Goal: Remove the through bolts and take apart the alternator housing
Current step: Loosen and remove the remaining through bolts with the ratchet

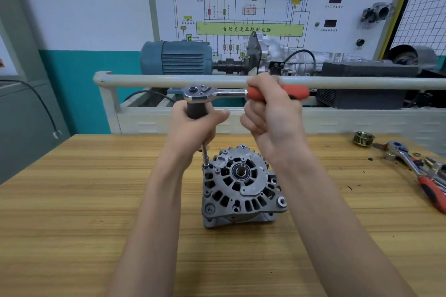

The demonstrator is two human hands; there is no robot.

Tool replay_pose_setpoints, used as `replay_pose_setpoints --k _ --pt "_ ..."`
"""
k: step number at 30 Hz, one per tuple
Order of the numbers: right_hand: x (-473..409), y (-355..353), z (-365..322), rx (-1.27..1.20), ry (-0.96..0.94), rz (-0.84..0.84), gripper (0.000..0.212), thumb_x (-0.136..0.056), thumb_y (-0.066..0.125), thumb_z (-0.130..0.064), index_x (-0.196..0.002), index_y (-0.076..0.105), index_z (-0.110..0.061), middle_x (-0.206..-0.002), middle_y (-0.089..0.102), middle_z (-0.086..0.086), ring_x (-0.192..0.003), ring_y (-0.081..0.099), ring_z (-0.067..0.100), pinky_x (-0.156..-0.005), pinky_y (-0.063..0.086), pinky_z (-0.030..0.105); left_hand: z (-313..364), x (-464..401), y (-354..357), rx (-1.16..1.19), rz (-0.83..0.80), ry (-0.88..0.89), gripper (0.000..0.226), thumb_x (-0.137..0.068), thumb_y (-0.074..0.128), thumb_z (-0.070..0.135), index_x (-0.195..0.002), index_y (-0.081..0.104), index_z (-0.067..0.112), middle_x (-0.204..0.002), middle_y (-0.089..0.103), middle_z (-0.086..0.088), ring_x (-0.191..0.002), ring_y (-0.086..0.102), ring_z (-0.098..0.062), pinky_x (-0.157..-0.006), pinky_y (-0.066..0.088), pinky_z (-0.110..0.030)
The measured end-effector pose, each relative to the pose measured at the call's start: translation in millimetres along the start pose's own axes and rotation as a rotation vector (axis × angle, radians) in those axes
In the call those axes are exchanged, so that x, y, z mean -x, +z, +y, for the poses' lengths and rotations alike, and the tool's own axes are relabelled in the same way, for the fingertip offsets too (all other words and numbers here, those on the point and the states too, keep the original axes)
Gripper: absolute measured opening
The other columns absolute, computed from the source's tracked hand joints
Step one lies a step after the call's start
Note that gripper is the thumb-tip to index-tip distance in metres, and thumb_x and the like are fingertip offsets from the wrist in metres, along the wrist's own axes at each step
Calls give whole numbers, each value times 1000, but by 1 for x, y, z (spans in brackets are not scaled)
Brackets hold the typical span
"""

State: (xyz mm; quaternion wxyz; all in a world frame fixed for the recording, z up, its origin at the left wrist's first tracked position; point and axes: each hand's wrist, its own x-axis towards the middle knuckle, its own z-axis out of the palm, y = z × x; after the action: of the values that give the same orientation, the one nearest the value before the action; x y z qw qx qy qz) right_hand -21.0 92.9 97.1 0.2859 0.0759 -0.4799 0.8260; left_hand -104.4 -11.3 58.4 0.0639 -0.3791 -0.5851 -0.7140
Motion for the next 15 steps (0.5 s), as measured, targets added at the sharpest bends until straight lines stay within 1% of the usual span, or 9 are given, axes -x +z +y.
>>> replay_pose_setpoints --k 1,3,4,6,8,12,13,14,15 --pt "-8 -1 -5 24 88 -49 46 -90 53 -3 -52 32 -18 -33 23 -8 -29 14 7 -34 15 16 0 0 -6 28 -107 10 31 -73 67 10 -48 48 17 -41 37 2 -38 32 -16 -43 29 -23" --pt "-21 -1 -12 57 230 -130 51 -91 50 -6 -46 29 -20 -32 19 -7 -29 11 7 -33 13 16 -1 1 -12 71 -278 3 31 -71 70 14 -48 48 18 -41 37 1 -37 35 -18 -44 28 -27" --pt "-24 0 -13 68 262 -151 51 -91 50 -6 -47 28 -20 -32 18 -7 -29 11 7 -33 12 16 -1 1 -12 79 -319 -14 33 -70 70 18 -47 46 16 -40 36 1 -36 35 -17 -43 27 -27" --pt "-26 1 -12 57 258 -141 49 -90 50 -6 -49 26 -19 -32 18 -7 -29 11 7 -33 12 16 0 1 -11 86 -300 -57 39 -70 69 18 -43 41 19 -40 31 4 -35 28 -13 -41 25 -21" --pt "-19 2 -5 3 158 -76 47 -89 51 -3 -51 28 -19 -32 19 -7 -29 12 7 -33 13 15 1 0 -5 68 -141 -85 43 -74 66 12 -42 40 24 -40 29 8 -36 24 -10 -41 25 -18" --pt "8 2 19 -69 -182 73 39 -88 54 5 -62 33 -16 -37 28 -8 -31 18 7 -36 19 15 -1 -3 24 -22 394 -72 42 -81 59 0 -49 37 18 -46 30 3 -47 24 -13 -48 21 -27" --pt "13 2 22 -82 -225 86 39 -89 54 6 -63 32 -15 -38 29 -7 -32 19 7 -37 20 15 -2 -2 30 -30 473 -57 41 -81 59 0 -50 37 15 -48 30 2 -49 24 -14 -48 21 -28" --pt "15 2 23 -91 -237 86 40 -88 54 6 -63 32 -15 -39 29 -7 -32 19 7 -37 20 15 -3 -2 32 -35 500 -41 38 -80 60 0 -51 39 13 -48 30 1 -50 24 -15 -48 21 -28" --pt "14 2 21 -90 -217 77 40 -88 54 6 -63 31 -15 -38 28 -7 -32 19 7 -37 20 15 -4 -2 29 -40 466 -31 36 -79 61 0 -52 40 12 -48 31 1 -49 25 -14 -48 22 -27"
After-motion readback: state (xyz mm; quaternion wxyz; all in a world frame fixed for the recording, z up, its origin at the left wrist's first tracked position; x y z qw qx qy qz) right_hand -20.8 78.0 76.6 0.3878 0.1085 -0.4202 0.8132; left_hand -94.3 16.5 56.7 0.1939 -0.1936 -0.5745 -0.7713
